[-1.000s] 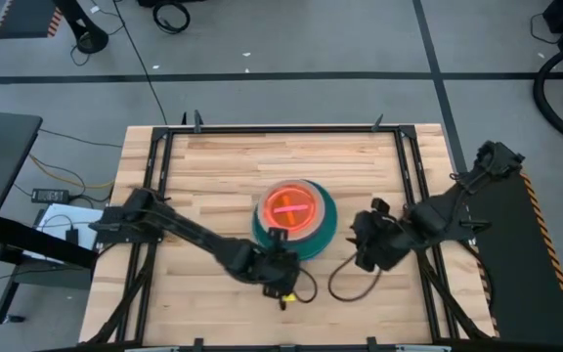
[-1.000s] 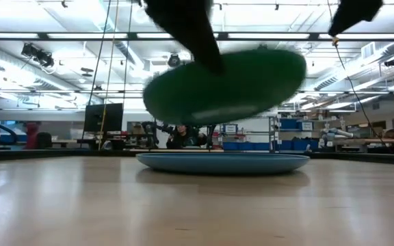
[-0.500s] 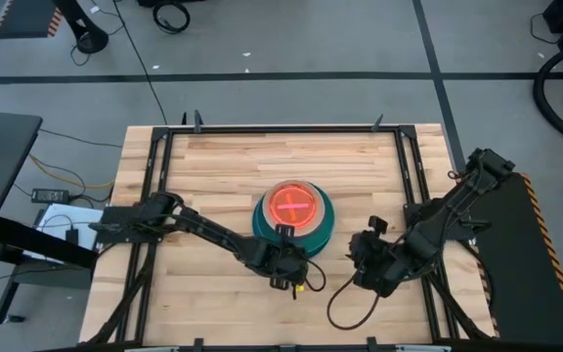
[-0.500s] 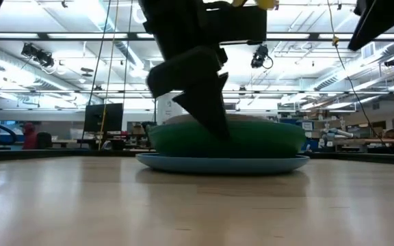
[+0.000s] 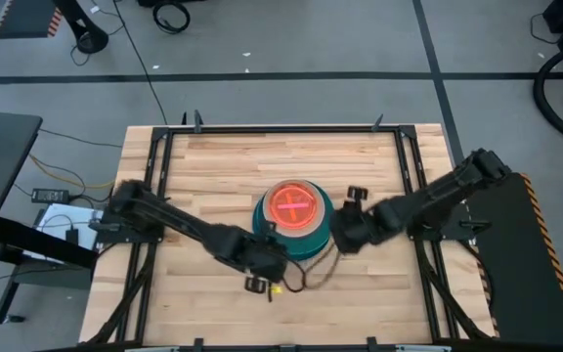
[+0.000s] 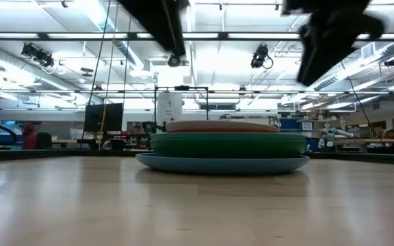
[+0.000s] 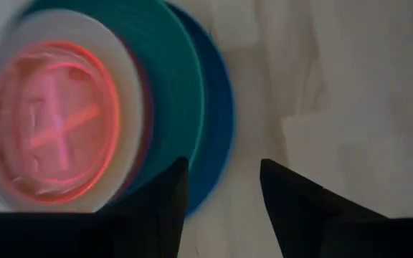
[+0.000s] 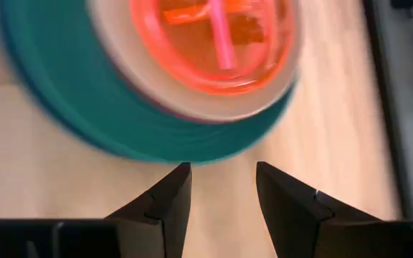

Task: Stack plastic plates
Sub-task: Adjust the plates

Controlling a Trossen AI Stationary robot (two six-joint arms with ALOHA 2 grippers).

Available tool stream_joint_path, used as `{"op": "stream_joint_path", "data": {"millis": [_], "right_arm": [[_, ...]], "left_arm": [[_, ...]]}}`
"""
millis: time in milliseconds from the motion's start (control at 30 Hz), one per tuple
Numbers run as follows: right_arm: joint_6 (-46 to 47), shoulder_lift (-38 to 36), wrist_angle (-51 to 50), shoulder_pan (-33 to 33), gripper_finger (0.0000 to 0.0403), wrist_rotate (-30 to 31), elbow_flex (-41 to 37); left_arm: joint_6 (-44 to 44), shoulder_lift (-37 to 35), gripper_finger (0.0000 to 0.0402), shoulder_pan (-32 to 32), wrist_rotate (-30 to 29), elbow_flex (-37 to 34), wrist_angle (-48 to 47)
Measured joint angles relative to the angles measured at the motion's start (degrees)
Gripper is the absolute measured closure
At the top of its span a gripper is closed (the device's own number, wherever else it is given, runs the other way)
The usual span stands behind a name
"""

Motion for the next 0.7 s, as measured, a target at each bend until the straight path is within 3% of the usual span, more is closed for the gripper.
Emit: {"op": "stream_joint_path", "data": {"millis": [133, 267, 467, 600, 700], "right_arm": [[-13.16, -0.16, 3.32, -7.97, 0.0235, 0.00, -2.59], [-24.46, -0.10, 10.89, -15.55, 0.0235, -3.12, -7.61], [-39.64, -0.08, 23.86, -25.24, 0.0235, -4.61, -10.98], [-50.21, -0.08, 31.97, -29.81, 0.0235, -9.43, -11.57], [-52.89, -0.05, 34.14, -33.07, 0.0235, -9.49, -12.02]], "left_arm": [[-1.20, -9.15, 0.0226, -0.41, 0.25, -4.69, 3.31], [-2.81, -21.37, 0.0232, 1.23, 0.86, -21.56, 16.17], [-4.08, -38.69, 0.0233, 8.75, 0.55, -48.09, 40.76], [-4.04, -44.70, 0.0233, 13.86, 0.65, -59.27, 53.24], [-4.27, -47.38, 0.0233, 16.57, 1.45, -64.08, 57.60]]}}
